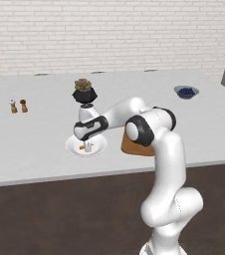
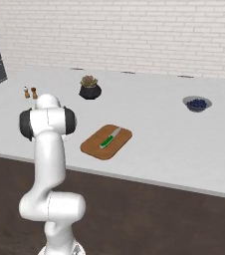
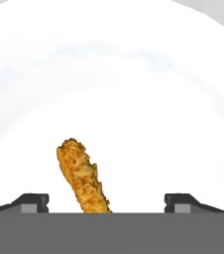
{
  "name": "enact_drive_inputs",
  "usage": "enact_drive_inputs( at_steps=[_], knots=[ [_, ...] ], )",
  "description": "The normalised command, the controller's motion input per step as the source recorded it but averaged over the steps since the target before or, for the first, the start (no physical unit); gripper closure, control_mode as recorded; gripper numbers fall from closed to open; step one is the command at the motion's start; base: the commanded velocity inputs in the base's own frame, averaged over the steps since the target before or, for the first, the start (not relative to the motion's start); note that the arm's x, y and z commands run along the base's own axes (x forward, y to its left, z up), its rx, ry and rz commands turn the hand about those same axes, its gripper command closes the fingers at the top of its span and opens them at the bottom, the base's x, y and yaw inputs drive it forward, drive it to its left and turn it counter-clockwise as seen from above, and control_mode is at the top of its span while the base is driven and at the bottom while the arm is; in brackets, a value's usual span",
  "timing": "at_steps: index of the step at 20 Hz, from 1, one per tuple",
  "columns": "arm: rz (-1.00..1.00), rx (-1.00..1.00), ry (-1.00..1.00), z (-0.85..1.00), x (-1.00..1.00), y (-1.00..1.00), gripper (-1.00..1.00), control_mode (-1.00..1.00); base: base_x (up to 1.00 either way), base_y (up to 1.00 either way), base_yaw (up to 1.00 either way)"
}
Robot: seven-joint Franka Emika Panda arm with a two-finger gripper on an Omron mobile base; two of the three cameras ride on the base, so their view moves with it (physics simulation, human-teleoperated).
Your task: Pick up the knife from the drawer and place it on the cutting board. Then place the meat from the plate to the cutting board.
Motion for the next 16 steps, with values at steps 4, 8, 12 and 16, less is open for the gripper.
enact_drive_inputs(
  at_steps=[4,8,12,16],
  knots=[
    [0.07,0.0,0.0,-0.44,-0.18,0.08,1.0,-1.0,0.0,0.0,0.0],
    [0.07,0.0,0.0,-0.42,-0.29,0.19,1.0,-1.0,0.0,0.0,0.0],
    [0.01,0.02,-0.02,0.18,-0.34,-0.01,1.0,-1.0,0.0,0.0,0.0],
    [0.0,0.12,0.0,0.75,-0.34,-0.1,1.0,-1.0,0.0,0.0,0.0]
  ],
)
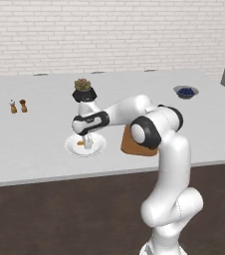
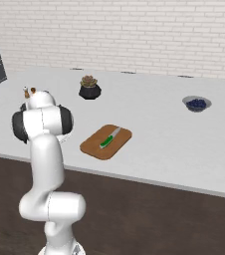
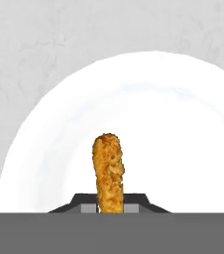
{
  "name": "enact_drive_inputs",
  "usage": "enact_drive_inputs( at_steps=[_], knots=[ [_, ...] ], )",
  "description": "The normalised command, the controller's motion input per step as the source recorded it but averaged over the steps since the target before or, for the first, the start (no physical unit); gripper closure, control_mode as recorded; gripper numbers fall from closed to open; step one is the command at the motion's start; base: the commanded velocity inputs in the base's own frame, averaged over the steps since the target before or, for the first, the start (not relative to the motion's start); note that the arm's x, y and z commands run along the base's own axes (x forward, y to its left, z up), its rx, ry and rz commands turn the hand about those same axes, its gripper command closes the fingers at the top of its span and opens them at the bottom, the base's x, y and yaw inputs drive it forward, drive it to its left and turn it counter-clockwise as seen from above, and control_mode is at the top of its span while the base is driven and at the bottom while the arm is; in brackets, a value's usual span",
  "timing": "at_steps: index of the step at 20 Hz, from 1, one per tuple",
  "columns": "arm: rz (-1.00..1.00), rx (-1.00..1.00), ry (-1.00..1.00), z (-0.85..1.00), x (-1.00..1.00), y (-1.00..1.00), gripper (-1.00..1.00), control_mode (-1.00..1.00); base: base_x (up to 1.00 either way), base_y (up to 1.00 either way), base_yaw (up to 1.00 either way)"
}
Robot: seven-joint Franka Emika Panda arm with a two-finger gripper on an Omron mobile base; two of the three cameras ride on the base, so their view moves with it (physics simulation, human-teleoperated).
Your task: Pick up the knife from the drawer and place it on the cutting board. Then place the meat from the plate to the cutting board.
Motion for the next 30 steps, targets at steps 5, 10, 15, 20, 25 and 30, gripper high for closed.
enact_drive_inputs(
  at_steps=[5,10,15,20,25,30],
  knots=[
    [-0.13,0.11,0.0,0.86,-0.24,-0.28,1.0,-1.0,0.0,0.0,0.0],
    [-0.38,0.08,0.01,0.39,-0.03,-0.76,1.0,-1.0,0.0,0.0,0.0],
    [-0.4,-0.01,0.05,0.4,0.0,-0.92,1.0,-1.0,0.0,0.0,0.0],
    [-0.64,-0.09,0.1,0.33,0.0,-0.65,1.0,-1.0,0.0,0.0,0.0],
    [-0.57,0.0,0.04,-0.01,0.0,-0.43,1.0,-1.0,0.0,0.0,0.0],
    [-0.34,0.01,0.01,-0.29,0.0,-0.27,1.0,-1.0,0.0,0.0,0.0]
  ],
)
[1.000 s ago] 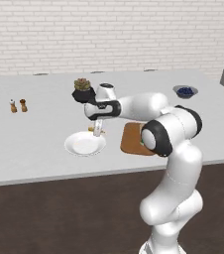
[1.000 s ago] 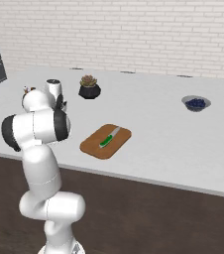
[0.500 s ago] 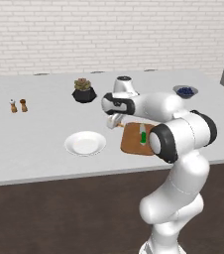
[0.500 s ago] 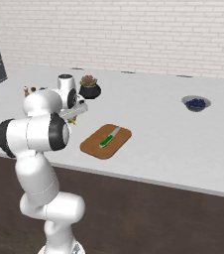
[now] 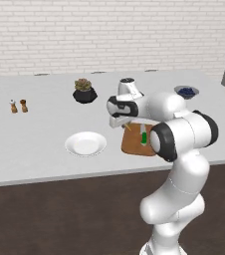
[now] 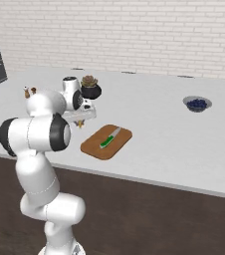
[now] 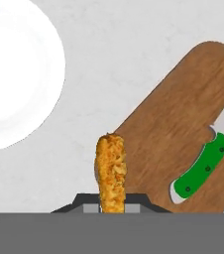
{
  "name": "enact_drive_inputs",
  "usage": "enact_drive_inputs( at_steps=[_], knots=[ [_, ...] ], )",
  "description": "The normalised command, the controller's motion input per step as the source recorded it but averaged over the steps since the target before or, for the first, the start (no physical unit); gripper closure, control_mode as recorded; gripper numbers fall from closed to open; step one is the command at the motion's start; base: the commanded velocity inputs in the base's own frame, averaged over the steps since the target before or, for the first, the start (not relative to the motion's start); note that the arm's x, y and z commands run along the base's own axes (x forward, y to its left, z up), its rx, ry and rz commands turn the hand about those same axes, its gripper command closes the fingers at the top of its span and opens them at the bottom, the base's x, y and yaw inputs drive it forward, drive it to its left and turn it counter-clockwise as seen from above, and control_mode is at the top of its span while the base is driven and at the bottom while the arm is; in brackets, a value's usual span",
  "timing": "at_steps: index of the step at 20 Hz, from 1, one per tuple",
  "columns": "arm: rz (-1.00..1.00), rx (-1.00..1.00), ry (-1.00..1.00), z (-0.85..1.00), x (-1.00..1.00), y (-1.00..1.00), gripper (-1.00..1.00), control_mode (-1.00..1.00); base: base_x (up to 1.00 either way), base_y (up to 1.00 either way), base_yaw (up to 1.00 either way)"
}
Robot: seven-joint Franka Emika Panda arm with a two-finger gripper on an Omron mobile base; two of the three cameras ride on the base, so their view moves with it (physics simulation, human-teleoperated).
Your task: Pick up the knife from the drawer and place it on the cutting board. Then place the meat from the plate to the cutting board.
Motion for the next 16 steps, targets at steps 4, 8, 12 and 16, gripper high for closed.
enact_drive_inputs(
  at_steps=[4,8,12,16],
  knots=[
    [-0.26,0.05,0.0,-0.3,-0.04,-0.27,1.0,-1.0,0.0,0.0,0.0],
    [-0.24,0.05,0.0,-0.31,0.0,-0.26,1.0,-1.0,0.0,0.0,0.0],
    [-0.16,0.12,0.0,-0.24,0.0,-0.35,1.0,-1.0,0.0,0.0,0.0],
    [-0.14,0.09,0.0,-0.31,0.0,-0.35,1.0,-1.0,0.0,0.0,0.0]
  ],
)
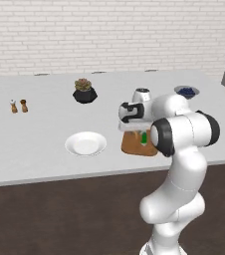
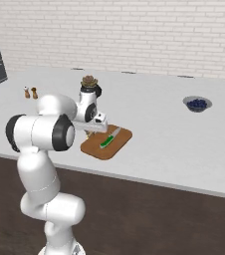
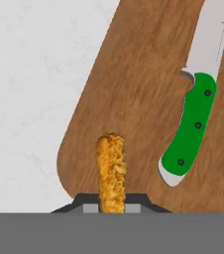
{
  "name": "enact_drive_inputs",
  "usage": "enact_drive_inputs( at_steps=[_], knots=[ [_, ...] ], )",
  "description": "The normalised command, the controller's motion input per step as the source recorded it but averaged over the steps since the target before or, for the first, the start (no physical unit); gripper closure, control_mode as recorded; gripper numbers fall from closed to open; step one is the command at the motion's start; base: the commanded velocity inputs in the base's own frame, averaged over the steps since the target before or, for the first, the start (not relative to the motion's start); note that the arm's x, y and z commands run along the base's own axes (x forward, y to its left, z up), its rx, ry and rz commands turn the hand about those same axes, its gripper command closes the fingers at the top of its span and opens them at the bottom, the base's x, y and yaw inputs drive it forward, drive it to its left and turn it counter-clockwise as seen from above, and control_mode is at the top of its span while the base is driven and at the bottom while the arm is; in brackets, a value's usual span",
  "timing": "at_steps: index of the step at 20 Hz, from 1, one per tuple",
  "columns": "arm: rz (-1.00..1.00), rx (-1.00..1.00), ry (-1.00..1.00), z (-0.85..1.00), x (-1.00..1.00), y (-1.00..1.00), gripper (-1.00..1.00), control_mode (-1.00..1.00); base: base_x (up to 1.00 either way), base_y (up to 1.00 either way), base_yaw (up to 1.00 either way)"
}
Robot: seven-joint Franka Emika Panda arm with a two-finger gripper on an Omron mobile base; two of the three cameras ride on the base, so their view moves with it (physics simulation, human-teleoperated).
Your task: Pick up the knife from the drawer and place it on the cutting board. Then place the meat from the plate to the cutting board.
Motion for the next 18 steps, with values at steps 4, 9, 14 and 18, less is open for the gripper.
enact_drive_inputs(
  at_steps=[4,9,14,18],
  knots=[
    [-0.13,0.07,0.0,-0.27,0.0,-0.3,1.0,-1.0,0.0,0.0,0.0],
    [-0.09,0.01,0.0,-0.18,0.06,-0.08,-1.0,-1.0,0.0,0.0,0.0],
    [-0.08,0.0,0.0,0.0,0.25,0.0,-1.0,-1.0,0.0,0.0,0.0],
    [-0.08,0.0,-0.03,0.0,0.04,0.0,-1.0,-1.0,0.0,0.0,0.0]
  ],
)
